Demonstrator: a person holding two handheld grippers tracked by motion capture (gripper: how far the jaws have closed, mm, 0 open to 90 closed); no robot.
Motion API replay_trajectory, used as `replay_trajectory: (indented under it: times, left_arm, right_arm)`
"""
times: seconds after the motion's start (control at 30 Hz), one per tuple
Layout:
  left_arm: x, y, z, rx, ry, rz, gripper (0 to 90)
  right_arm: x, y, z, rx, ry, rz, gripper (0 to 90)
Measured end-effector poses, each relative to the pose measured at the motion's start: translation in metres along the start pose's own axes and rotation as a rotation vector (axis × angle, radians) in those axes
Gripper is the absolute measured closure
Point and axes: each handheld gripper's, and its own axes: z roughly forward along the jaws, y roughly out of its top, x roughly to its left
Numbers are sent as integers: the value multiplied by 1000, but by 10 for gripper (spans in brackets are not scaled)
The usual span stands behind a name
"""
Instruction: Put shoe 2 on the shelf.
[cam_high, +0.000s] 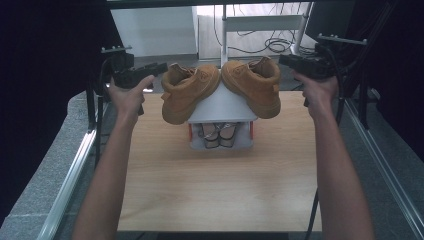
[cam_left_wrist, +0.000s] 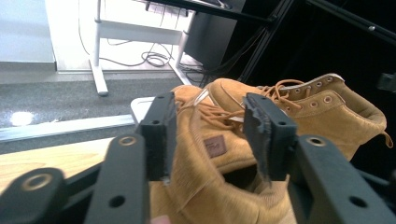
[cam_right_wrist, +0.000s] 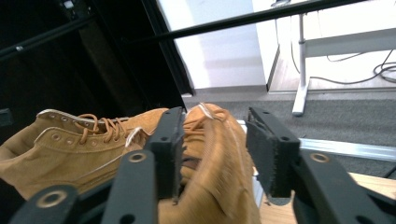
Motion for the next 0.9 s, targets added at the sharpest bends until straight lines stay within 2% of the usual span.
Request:
replay_trajectory:
  times: [0.13, 0.23, 0.37, 0.53, 0.63, 0.9]
  left_arm:
    - [9, -7, -6, 18, 7, 3, 666]
    - [17, -14, -9, 22, -4, -18, 732]
    - [25, -20, -9, 31, -15, -52, 804]
    - [31, -27, -11, 33, -5, -65, 872]
    - [34, -33, -10, 39, -6, -77, 888]
    - [44, -51, -4, 60, 1, -91, 890]
  right_arm:
    - [-10, -7, -18, -13, 3, -2, 688]
    - [-16, -14, -25, -9, 13, -2, 738]
    - [-23, -24, -30, -16, 18, 4, 782]
    - [-27, -35, -30, -24, 24, 1, 891]
    - [-28, -43, -28, -18, 32, 6, 894]
    - [-35, -63, -20, 17, 18, 12, 895]
